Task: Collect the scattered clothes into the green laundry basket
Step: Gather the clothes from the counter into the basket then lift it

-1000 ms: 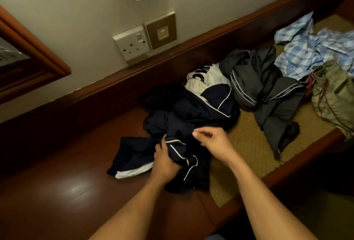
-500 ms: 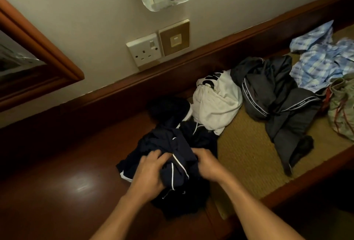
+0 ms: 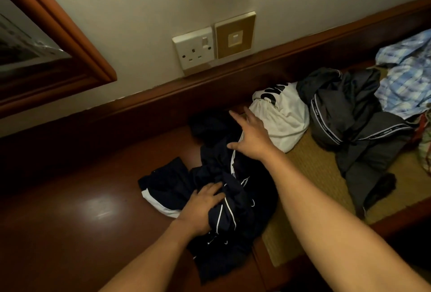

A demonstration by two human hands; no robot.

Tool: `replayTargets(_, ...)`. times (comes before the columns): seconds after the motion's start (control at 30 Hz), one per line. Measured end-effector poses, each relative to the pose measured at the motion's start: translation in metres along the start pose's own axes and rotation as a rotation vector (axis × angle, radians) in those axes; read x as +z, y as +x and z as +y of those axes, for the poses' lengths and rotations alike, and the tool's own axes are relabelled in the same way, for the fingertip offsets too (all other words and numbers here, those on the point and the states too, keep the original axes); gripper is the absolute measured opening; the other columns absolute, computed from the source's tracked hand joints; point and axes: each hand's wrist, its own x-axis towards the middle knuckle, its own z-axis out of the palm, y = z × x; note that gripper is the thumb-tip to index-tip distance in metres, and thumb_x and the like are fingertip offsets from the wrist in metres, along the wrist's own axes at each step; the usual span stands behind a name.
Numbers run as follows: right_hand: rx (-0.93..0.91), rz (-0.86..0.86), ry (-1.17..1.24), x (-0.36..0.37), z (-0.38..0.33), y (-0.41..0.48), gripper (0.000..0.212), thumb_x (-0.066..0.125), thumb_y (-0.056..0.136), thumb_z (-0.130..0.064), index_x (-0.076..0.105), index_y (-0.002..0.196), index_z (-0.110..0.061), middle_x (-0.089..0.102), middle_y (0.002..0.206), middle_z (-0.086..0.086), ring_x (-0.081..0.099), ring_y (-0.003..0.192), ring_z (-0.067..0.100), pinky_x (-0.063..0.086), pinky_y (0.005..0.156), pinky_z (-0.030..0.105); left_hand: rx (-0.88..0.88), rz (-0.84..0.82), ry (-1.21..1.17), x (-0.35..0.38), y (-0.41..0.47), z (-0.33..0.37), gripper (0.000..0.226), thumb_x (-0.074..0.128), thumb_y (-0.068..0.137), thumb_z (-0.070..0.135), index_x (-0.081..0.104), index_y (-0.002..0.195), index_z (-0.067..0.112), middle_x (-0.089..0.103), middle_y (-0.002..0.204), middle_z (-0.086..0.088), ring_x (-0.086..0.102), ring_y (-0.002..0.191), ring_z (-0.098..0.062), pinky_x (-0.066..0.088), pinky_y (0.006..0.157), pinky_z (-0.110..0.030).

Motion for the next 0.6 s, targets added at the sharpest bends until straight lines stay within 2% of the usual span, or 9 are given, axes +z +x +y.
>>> replayTargets(0.07, 0.0, -0.188, -0.126, 0.023, 0.002, 0.012, 0.114, 0.085, 0.073, -0.045, 0.008, 0.158, -0.043, -0.01, 0.168, 0.007, 0.006, 0.153, 0.037, 0.026, 0.119, 0.053, -0.017, 0.044, -0.028, 0.006, -0.002, -0.001, 0.069, 0.065, 0.088, 0.032, 0.037, 0.152, 0.031, 0.017, 0.166, 0.005, 0.014, 0.152, -0.019, 0.02, 0.121, -0.054)
replayTargets(0.13, -0.047, -0.303, -0.249, 0.047, 0.006, 0.012, 0.095, 0.08, 0.081, -0.037, 0.022, 0.157, -0.037, 0.002, 0.168, 0.01, 0.014, 0.15, 0.04, 0.029, 0.119, 0.049, -0.023, 0.076, -0.051, 0.01, -0.003, -0.001, 0.069, 0.066, 0.085, 0.032, 0.04, 0.149, 0.032, 0.026, 0.161, 0.008, 0.022, 0.149, -0.017, 0.024, 0.119, -0.052)
replayTargets(0.23, -0.137, -0.165, -0.077, 0.048, -0.001, 0.006, 0.038, 0.065, 0.091, -0.01, 0.066, 0.128, -0.02, 0.052, 0.142, 0.011, 0.049, 0.129, 0.033, 0.042, 0.105, 0.036, -0.031, 0.103, -0.152, 0.014, 0.0, -0.009, 0.067, 0.068, 0.082, 0.033, 0.045, 0.145, 0.034, 0.037, 0.153, 0.011, 0.03, 0.143, -0.014, 0.029, 0.117, -0.049)
replayTargets(0.37, -0.33, 0.024, 0.303, 0.016, -0.036, -0.042, 0.033, 0.06, 0.082, 0.011, 0.076, 0.1, -0.01, 0.071, 0.106, 0.004, 0.065, 0.1, 0.015, 0.047, 0.088, 0.018, -0.045, 0.302, -0.478, 0.015, -0.006, -0.013, 0.031, 0.06, 0.085, 0.043, 0.063, 0.115, 0.037, 0.062, 0.121, 0.01, 0.056, 0.116, -0.016, 0.048, 0.099, -0.045)
replayTargets(0.43, -0.478, 0.056, 0.317, 0.013, -0.048, -0.087, 0.035, 0.06, 0.074, 0.012, 0.076, 0.093, -0.013, 0.072, 0.104, 0.003, 0.064, 0.098, 0.014, 0.046, 0.089, 0.017, -0.214, 0.382, -0.663, 0.021, -0.006, -0.016, 0.041, 0.046, 0.084, 0.054, 0.066, 0.111, 0.03, 0.067, 0.12, -0.004, 0.061, 0.115, -0.024, 0.047, 0.102, -0.039)
replayTargets(0.47, -0.525, 0.032, 0.276, 0.02, -0.048, -0.11, 0.036, 0.061, 0.071, 0.01, 0.076, 0.092, -0.016, 0.072, 0.105, 0.001, 0.062, 0.099, 0.016, 0.045, 0.092, 0.019, -0.302, 0.319, -0.683, 0.027, -0.005, -0.021, 0.064, 0.036, 0.085, 0.063, 0.064, 0.122, 0.019, 0.064, 0.13, -0.013, 0.058, 0.123, -0.03, 0.042, 0.107, -0.035)
replayTargets(0.5, -0.534, -0.021, 0.233, 0.033, -0.043, -0.129, 0.035, 0.062, 0.072, 0.006, 0.075, 0.092, -0.019, 0.071, 0.107, -0.002, 0.06, 0.101, 0.015, 0.043, 0.094, 0.019, -0.348, 0.137, -0.63, 0.031, -0.01, -0.029, 0.087, 0.022, 0.088, 0.071, 0.055, 0.137, 0.007, 0.053, 0.144, -0.016, 0.05, 0.134, -0.032, 0.035, 0.112, -0.032)
replayTargets(0.53, -0.497, -0.09, 0.209, 0.049, -0.035, -0.147, 0.032, 0.063, 0.075, 0.0, 0.074, 0.095, -0.022, 0.07, 0.112, -0.005, 0.058, 0.107, 0.013, 0.04, 0.098, 0.018, -0.404, -0.034, -0.525, 0.036, -0.018, -0.037, 0.094, 0.01, 0.094, 0.072, 0.038, 0.15, 0.004, 0.037, 0.157, -0.014, 0.039, 0.144, -0.029, 0.028, 0.116, -0.03)
replayTargets(0.6, -0.358, -0.192, 0.261, 0.083, -0.016, -0.173, 0.024, 0.065, 0.084, -0.011, 0.074, 0.1, -0.026, 0.065, 0.126, -0.013, 0.052, 0.12, 0.006, 0.038, 0.107, 0.02, -0.515, -0.292, -0.503, 0.036, -0.032, -0.044, 0.067, 0.029, 0.107, 0.051, 0.017, 0.157, 0.008, 0.017, 0.165, -0.006, 0.027, 0.149, -0.022, 0.023, 0.117, -0.027)
